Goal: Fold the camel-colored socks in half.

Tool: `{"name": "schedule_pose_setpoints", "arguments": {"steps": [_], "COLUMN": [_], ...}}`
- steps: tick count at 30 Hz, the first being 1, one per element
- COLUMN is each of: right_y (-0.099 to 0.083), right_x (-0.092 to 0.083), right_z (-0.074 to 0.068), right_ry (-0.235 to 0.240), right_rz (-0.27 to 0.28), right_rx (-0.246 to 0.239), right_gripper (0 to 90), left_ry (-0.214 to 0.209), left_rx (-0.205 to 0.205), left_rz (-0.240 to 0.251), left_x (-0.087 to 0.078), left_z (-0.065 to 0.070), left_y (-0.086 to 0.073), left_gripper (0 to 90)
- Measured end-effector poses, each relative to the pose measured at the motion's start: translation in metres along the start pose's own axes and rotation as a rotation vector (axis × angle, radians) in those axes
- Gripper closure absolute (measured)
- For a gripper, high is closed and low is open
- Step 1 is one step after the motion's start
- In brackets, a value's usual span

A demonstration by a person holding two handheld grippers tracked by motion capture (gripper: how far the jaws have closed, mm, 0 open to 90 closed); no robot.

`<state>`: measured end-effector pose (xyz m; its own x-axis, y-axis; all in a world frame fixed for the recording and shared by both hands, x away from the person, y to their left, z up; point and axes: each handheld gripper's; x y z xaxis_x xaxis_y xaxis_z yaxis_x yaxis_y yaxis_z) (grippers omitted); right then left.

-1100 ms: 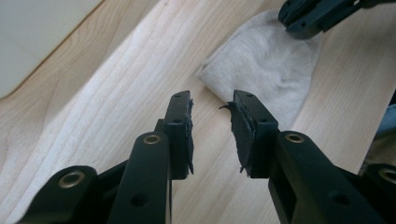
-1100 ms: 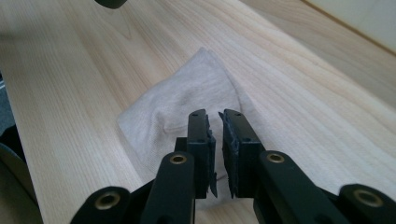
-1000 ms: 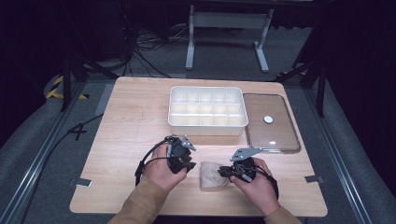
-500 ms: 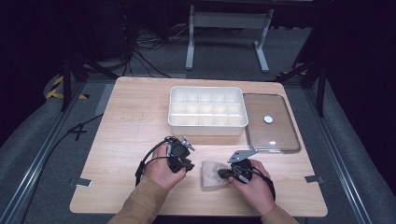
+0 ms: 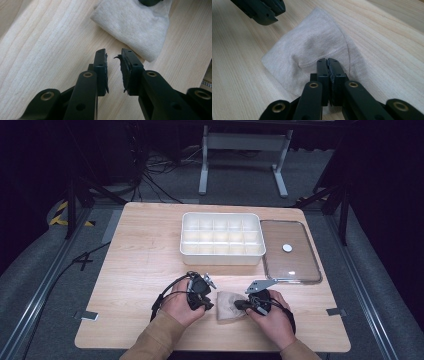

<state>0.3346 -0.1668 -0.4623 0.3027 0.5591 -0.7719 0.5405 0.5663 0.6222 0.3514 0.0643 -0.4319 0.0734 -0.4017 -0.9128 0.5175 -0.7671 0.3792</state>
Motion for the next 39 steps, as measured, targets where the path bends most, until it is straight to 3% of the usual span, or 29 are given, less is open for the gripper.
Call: {"name": "schedule_pose_setpoints", "arguments": {"steps": [3, 6, 12, 20, 27, 31, 35, 39], "right_y": [0.001, 0.000, -0.001, -0.003, -0.004, -0.003, -0.001, 0.001], "right_x": [0.000, -0.001, -0.001, -0.001, -0.001, -0.001, -0.001, 0.000], "right_z": [0.003, 0.006, 0.010, 0.010, 0.008, 0.004, -0.002, -0.008], "right_ry": [-0.012, 0.005, 0.034, 0.033, 0.021, 0.001, -0.026, -0.018], "right_rz": [-0.004, -0.003, 0.006, 0.019, 0.024, 0.019, 0.001, -0.006], "right_rx": [-0.044, -0.057, -0.049, -0.048, -0.066, -0.094, -0.128, -0.147], "right_gripper": [89.2, 89.2, 89.2, 89.3, 89.2, 89.0, 88.2, 88.4], "left_ry": [-0.004, -0.003, -0.007, -0.013, 0.012, 0.015, 0.015, 0.004], "left_rx": [0.007, 0.023, 0.051, 0.088, 0.102, 0.142, 0.170, 0.200], "left_rz": [-0.010, -0.025, -0.044, -0.050, -0.003, 0.052, 0.082, 0.095], "left_x": [0.004, 0.010, 0.021, 0.025, 0.027, 0.022, 0.021, 0.020], "left_z": [0.000, 0.001, 0.003, 0.007, 0.011, 0.015, 0.018, 0.024], "left_y": [0.000, 0.001, 0.005, 0.012, 0.014, 0.017, 0.019, 0.021], "left_gripper": [74.0, 74.0, 77.0, 86.0, 85.7, 82.8, 76.0, 73.7]}}
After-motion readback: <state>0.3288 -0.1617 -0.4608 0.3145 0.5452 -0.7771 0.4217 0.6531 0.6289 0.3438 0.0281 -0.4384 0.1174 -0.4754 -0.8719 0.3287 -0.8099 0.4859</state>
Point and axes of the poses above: each handheld gripper's, and its own axes: x roughly forward along the jaws, y roughly out of its top, z roughly to its right, and after that the axes turned 2 degrees about -z, right-handed
